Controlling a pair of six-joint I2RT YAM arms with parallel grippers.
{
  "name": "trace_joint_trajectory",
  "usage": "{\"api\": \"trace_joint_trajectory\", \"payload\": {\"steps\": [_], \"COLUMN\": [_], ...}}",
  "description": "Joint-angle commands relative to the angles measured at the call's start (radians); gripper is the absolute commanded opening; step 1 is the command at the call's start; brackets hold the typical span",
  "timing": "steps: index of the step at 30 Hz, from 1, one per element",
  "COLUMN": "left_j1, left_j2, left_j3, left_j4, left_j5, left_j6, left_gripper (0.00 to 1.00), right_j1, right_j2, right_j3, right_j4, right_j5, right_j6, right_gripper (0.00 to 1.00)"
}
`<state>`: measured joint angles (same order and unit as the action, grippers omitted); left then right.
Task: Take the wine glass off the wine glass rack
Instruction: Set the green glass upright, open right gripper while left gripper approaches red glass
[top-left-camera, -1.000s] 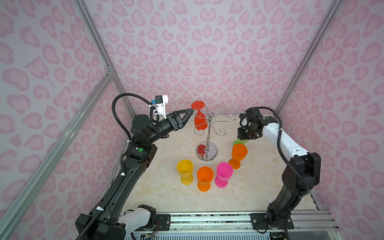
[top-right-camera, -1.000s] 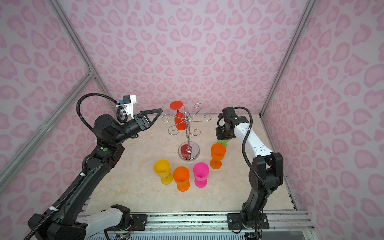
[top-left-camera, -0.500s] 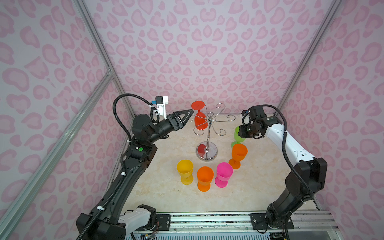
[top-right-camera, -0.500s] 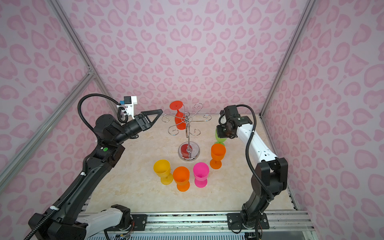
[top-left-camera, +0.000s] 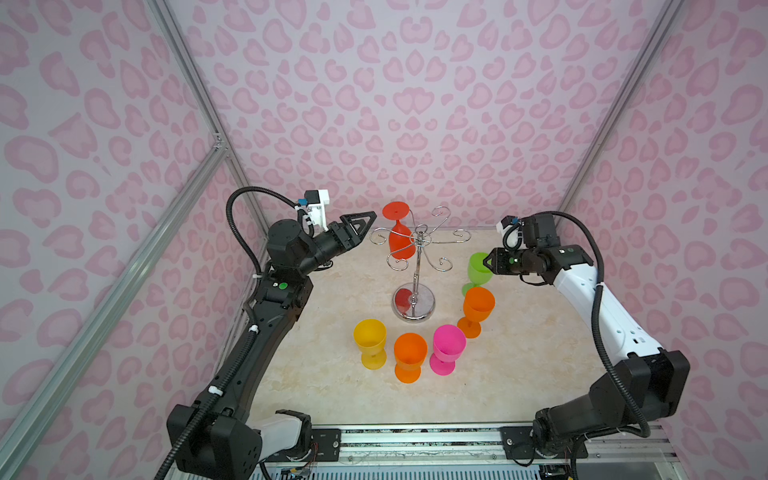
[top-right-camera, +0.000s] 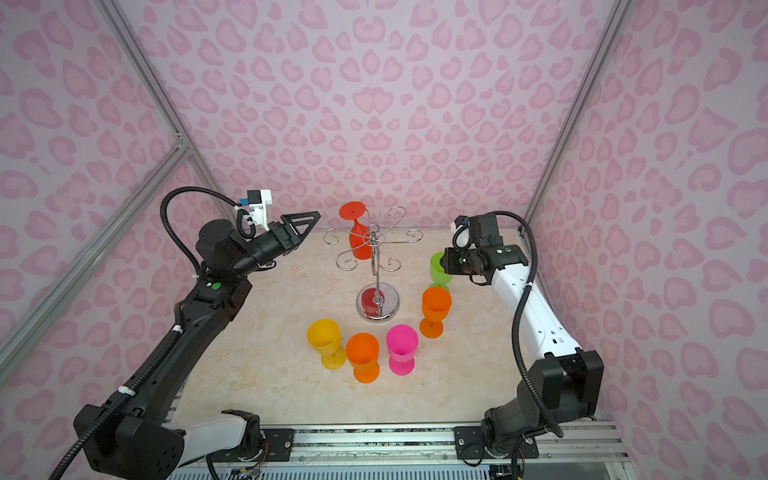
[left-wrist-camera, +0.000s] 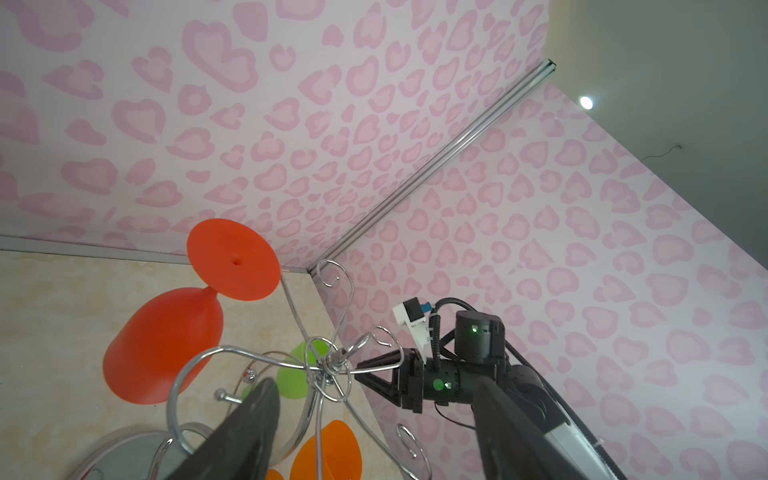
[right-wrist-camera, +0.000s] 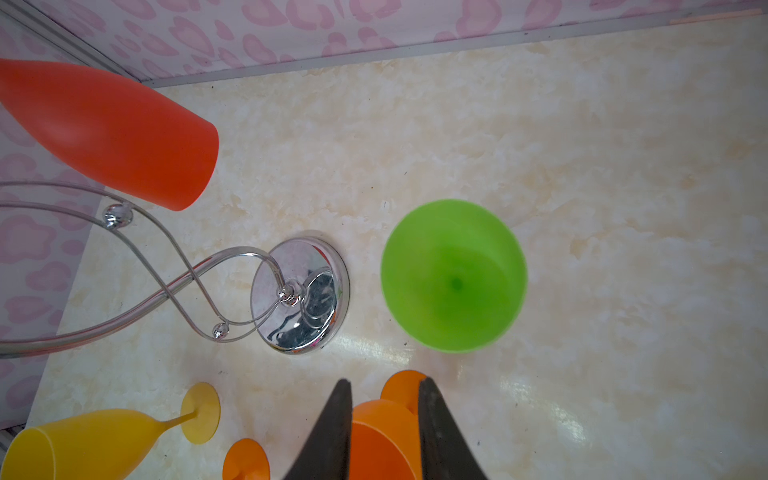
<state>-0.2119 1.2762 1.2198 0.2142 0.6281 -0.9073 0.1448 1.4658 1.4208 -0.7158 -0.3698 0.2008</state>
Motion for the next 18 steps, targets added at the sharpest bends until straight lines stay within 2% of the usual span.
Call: {"api": "trace_joint_trajectory", "payload": {"steps": [1,5,11,18], "left_j1": [0.009,0.019,0.022,0.023], "left_j2": [0.041,0.135,0.262,0.385], "left_j3": [0.040,0.094,0.166,0.226], "left_j4": [0.006,0.016,0.035,0.079], "left_j5": [-0.028,-0.002,0.033,0.079], "left_j6": [0.058,0.073,0.056,0.022], "left_gripper": [0.75,0.71,0.71,0.69], "right_j1": [-0.012,-0.047,-0.105,-0.145], "right_j2": [-0.069,-0.142,-0.219,-0.255], "right_j3": [-0.060,-0.111,-0.172,-0.207], "right_j4": [0.100,0.147,0.191,0.220], "right_j5": [-0.010,-0.004,-0.007,-0.036], "right_j6": [0.047,0.089,0.124,0.142], "right_gripper": [0.29,0.30,0.30,0.30]}}
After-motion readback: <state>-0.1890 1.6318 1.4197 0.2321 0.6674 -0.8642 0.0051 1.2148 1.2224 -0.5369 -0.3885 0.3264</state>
